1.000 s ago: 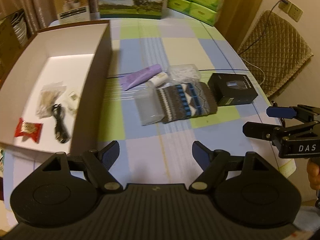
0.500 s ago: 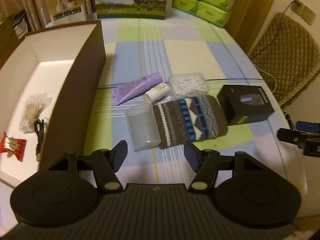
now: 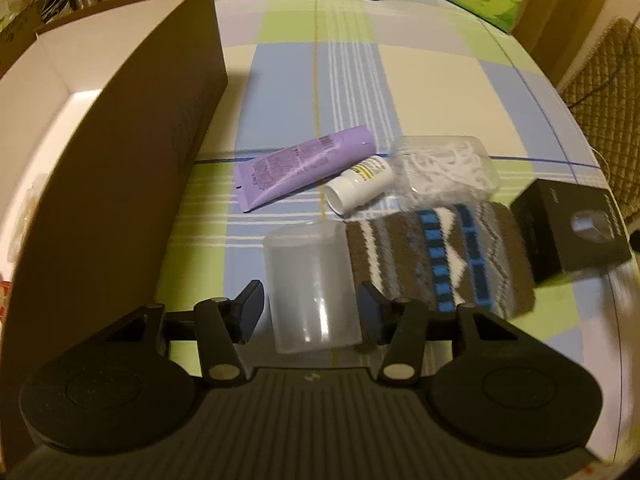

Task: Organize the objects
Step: 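Grasp the clear plastic cup with the left tool while the right tool grasps the black FLYCO box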

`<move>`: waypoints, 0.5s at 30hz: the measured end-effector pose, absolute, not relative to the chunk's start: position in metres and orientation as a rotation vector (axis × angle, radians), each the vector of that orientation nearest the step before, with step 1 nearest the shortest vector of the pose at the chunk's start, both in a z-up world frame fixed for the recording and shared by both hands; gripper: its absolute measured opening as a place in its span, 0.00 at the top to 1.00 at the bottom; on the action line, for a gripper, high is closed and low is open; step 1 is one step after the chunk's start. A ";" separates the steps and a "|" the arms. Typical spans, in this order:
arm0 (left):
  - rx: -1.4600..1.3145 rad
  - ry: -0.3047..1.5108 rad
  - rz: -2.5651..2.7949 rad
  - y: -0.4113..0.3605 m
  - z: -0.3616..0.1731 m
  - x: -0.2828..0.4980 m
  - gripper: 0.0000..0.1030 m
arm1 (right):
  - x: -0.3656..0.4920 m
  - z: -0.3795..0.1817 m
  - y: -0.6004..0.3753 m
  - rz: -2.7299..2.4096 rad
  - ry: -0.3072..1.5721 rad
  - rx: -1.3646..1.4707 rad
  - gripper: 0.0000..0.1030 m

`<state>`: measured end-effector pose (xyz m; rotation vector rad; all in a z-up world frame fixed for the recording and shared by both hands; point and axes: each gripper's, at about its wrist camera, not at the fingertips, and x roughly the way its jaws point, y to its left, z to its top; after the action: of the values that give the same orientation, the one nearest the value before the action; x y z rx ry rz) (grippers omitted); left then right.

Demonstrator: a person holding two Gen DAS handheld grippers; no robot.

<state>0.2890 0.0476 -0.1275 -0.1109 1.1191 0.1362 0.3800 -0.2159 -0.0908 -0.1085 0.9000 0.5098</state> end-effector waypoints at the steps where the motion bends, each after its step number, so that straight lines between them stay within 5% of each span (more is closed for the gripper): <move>1: -0.114 1.117 0.139 0.049 -0.130 0.291 0.54 | 0.387 -0.091 -0.215 0.517 0.893 -0.101 0.77; 15: -0.149 1.116 0.150 0.056 -0.138 0.282 0.55 | 0.449 -0.124 -0.209 0.618 1.028 0.025 0.77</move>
<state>0.2824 0.0565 -0.1375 -0.1488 1.1156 0.1495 0.4486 -0.2089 -0.1236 0.0255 1.0283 0.6184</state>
